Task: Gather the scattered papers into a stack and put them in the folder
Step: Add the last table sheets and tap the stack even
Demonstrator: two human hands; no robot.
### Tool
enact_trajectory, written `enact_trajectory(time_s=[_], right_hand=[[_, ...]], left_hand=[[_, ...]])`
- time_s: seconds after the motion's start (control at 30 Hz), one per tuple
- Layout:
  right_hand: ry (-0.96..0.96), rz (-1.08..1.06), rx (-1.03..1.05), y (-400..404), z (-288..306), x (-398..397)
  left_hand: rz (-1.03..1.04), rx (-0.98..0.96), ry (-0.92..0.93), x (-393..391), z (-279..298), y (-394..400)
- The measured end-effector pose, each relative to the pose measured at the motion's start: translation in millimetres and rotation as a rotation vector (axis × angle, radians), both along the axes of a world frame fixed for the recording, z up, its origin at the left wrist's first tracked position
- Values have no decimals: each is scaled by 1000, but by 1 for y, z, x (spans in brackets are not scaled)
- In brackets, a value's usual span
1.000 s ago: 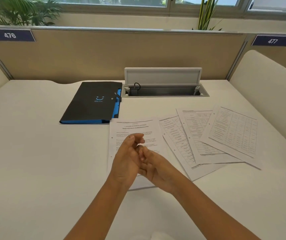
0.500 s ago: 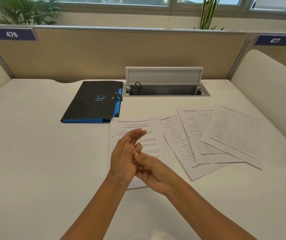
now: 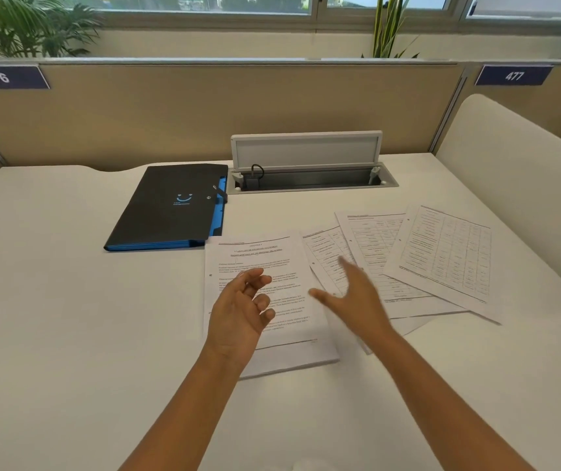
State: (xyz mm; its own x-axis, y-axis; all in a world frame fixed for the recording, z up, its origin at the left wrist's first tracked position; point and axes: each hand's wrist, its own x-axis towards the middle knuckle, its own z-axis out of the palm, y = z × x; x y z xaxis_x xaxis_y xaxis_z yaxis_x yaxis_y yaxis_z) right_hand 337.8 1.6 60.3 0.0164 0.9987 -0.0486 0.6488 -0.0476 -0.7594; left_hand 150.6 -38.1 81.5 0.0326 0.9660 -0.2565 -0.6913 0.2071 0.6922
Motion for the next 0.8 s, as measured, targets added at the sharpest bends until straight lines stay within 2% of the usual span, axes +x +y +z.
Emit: enact_trajectory(time_s=[0.07,0.13,0.23,0.33,0.47,0.67,0.8], right_hand=[[-267,-84,31,19,-12,32],[-482,-147,-79,34,-23,59],[-638,-179,-195,43,-39,79],[-607,-210,-150,41,-50,79],[-647,-261,15,32,-60,67],[-548,-369,106,31,-53,67],[-446,-413,245,30,-36,71]], left_hand=[[12,-31,15,-1,-1,0],[20,-63,28,-1,-5,1],[12,-97,-3,-1,-9,1],[-12,-77,-26,-1,-9,2],[-28,-68,-27,-1,-12,3],[-14,-75,-46,-7,-18,3],[63,-201,-29,-5,-24,4]])
